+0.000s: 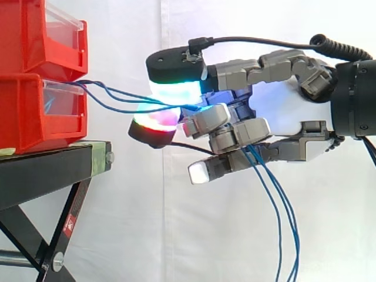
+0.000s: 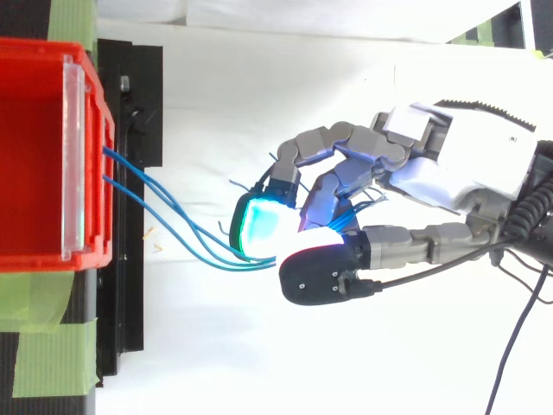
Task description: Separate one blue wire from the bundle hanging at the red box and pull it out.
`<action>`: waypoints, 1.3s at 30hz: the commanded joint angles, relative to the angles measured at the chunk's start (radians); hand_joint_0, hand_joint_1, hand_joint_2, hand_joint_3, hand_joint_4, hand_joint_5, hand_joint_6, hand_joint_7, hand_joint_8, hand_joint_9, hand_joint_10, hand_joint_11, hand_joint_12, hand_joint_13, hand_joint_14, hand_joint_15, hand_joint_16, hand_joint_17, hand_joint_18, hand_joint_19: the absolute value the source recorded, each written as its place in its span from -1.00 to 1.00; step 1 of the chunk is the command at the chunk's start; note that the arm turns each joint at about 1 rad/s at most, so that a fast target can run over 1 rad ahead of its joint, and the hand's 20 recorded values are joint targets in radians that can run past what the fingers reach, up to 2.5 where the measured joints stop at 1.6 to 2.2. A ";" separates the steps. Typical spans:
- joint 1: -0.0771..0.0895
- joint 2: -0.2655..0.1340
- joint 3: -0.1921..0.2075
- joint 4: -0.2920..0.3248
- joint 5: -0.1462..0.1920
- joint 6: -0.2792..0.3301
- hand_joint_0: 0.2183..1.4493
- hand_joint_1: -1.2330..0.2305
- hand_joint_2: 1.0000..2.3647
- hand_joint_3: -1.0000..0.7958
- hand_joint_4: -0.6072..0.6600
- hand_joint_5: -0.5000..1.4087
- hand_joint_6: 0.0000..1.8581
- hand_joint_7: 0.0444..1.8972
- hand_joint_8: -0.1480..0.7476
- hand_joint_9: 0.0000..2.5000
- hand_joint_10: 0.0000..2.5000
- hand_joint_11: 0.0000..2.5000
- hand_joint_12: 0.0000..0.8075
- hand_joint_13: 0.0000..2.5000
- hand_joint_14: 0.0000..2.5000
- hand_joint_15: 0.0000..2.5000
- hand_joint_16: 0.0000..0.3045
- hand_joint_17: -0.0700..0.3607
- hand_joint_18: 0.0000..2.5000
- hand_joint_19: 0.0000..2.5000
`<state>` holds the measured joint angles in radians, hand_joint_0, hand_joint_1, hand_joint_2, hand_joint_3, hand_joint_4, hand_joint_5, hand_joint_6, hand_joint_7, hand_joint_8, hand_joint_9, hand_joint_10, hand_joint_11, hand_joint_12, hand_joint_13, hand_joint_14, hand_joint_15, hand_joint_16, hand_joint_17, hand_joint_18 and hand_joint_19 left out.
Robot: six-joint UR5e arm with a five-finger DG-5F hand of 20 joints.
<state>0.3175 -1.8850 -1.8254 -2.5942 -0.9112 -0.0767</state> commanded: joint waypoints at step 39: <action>0.000 0.000 0.000 0.000 0.000 -0.002 -0.25 -0.57 -0.97 -0.12 0.35 -0.74 -0.10 0.09 0.07 -0.47 -0.43 0.34 -0.17 -0.32 -0.26 0.29 -0.75 -0.27 -0.48 -0.37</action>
<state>0.3177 -1.8850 -1.8255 -2.5940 -0.9112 -0.0771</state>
